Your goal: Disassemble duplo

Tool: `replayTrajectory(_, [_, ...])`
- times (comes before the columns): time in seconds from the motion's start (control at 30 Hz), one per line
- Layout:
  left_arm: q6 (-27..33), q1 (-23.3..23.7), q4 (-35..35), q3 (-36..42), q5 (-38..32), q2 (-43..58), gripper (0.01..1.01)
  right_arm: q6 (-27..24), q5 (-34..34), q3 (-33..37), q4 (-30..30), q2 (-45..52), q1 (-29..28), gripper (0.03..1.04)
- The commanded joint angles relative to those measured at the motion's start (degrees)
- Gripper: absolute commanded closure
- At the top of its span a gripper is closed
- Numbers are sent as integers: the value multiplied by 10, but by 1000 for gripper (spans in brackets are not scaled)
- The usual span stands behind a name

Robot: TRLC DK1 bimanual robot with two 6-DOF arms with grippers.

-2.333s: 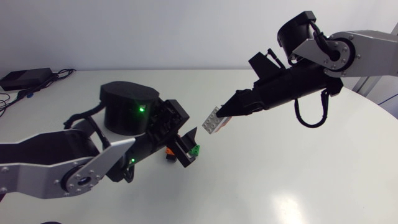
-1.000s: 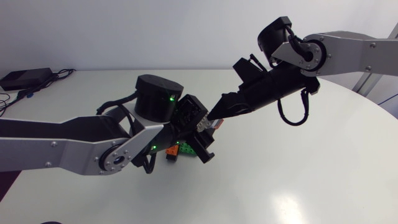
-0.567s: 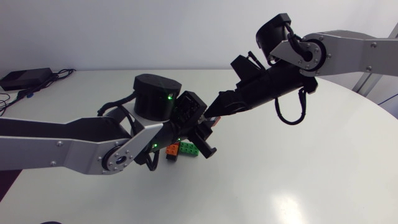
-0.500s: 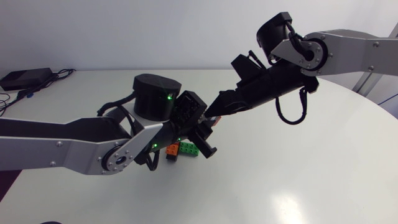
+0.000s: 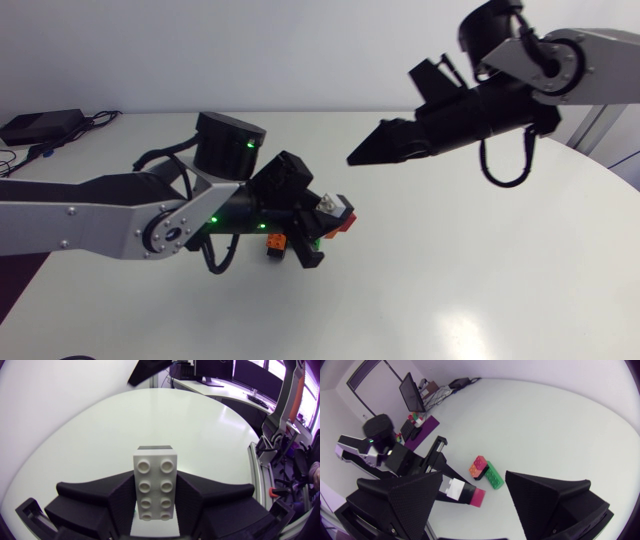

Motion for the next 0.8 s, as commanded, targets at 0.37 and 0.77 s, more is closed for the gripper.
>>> replayTrajectory(0.37, [76, 100, -215, 132, 296, 25, 816, -350, -138, -106, -105, -5, -50, 72])
replayTrajectory(0.77, [77, 67, -257, 170, 342, 50, 815, -362, -141, -123, -101, -10, 20, 169])
